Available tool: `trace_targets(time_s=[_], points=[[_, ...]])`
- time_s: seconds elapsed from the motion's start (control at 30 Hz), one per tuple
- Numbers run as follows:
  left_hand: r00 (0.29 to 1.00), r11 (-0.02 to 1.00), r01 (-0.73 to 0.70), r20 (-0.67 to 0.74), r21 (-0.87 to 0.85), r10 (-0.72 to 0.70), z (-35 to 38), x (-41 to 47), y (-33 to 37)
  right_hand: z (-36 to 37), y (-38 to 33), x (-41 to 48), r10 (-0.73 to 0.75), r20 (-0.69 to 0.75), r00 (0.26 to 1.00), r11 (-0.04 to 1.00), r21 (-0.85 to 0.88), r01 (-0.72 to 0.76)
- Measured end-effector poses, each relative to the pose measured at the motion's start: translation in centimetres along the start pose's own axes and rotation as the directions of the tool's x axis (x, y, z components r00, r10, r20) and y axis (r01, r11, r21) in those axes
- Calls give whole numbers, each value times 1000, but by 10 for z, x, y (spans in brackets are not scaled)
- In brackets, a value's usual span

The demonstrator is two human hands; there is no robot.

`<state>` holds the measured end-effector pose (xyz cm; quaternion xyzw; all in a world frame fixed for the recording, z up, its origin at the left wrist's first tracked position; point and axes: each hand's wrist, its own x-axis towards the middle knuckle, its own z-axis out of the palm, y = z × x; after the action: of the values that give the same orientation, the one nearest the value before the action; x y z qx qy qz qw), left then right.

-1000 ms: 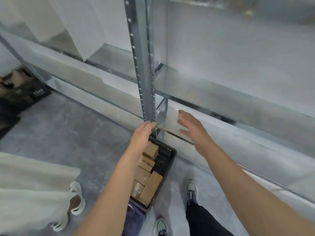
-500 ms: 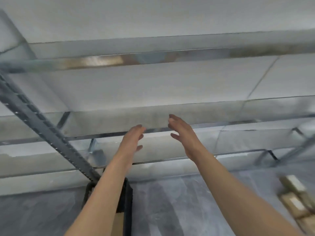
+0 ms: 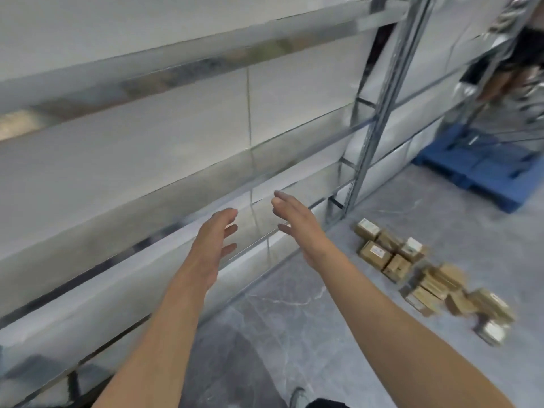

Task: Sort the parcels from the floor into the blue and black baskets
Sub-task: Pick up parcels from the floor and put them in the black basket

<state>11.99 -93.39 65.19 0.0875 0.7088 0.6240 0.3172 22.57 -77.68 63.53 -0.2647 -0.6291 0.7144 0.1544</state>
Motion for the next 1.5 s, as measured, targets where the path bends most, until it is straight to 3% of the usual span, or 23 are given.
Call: trace_targets(time_s=[0.3,0.8,1.23,1.5], points=[[953,983,31,290,183,-84,140,22,1,-119,16,-24,48,-269,962,994,105,-20],[782,934,55,566,353,-261,277,139,-22,-212,54,22,237,-575,783,967,215,-135],[654,879,21,659,476,-373,345,214,-25,-265,69,77,323,-676,662,940,308,-144],[653,822,49,605,568,-457,428,257,-45,-356,96,109,394,-662,637,912,367,-183]])
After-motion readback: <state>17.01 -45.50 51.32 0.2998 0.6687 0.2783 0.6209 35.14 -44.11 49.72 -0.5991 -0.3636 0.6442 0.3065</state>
